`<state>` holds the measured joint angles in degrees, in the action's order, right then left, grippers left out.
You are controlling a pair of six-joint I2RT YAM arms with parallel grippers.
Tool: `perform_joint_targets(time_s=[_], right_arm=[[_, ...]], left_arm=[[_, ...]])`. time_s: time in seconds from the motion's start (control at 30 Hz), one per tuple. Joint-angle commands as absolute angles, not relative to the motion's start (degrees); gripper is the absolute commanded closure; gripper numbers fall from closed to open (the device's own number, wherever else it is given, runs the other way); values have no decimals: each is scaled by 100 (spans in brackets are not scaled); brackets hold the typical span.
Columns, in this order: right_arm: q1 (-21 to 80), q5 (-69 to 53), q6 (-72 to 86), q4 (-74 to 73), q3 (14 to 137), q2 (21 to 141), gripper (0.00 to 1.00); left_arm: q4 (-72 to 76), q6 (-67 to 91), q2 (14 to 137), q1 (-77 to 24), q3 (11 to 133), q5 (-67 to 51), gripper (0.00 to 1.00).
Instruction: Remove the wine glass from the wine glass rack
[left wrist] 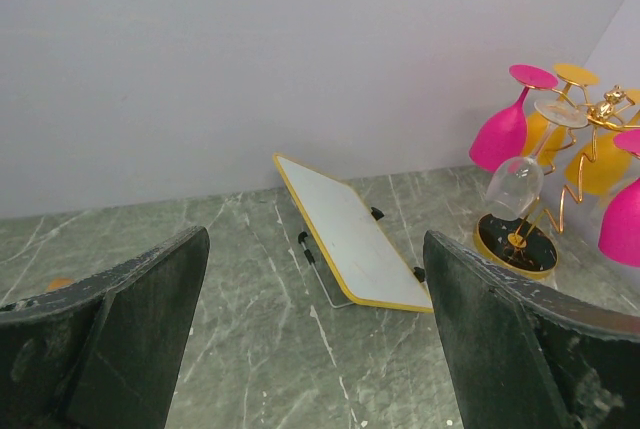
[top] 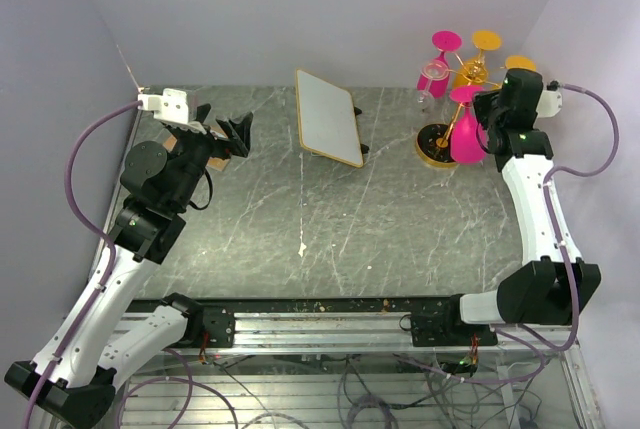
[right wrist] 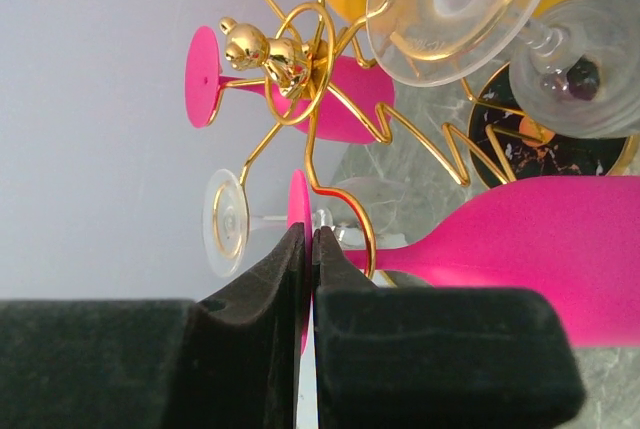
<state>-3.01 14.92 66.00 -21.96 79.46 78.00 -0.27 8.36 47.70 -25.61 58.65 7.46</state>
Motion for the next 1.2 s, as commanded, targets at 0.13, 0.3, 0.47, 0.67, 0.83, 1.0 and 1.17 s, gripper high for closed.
perform_joint_targets(time_s=[0.13, 0.3, 0.47, 0.67, 0.83, 1.0, 1.17], right_arm=[[-379, 1154, 7125, -2007, 8126, 7986, 100], [-387, 1241, 7509, -1775, 8040, 7998, 100], [-396, 1446, 7856, -1684, 8041, 8036, 100], [-413, 1649, 8226, -1659, 8054, 8107, 100], [-437, 1892, 8449, -1473, 7985, 8121, 100], [-458, 1955, 8415, -1553, 8219, 8295, 100], [-488, 1409, 8142, -1561, 8449, 8556, 100]], left_arm=[[235, 791, 4668, -2560, 5860, 760, 2], [237, 800, 4651, -2557, 5852, 747, 2], [238, 795, 4641, -2562, 5845, 747, 2], [239, 798, 4642, -2562, 5848, 747, 2], [234, 799, 4641, -2559, 5848, 737, 2], [234, 802, 4641, -2557, 5846, 738, 2], [237, 798, 4632, -2558, 5853, 732, 2]])
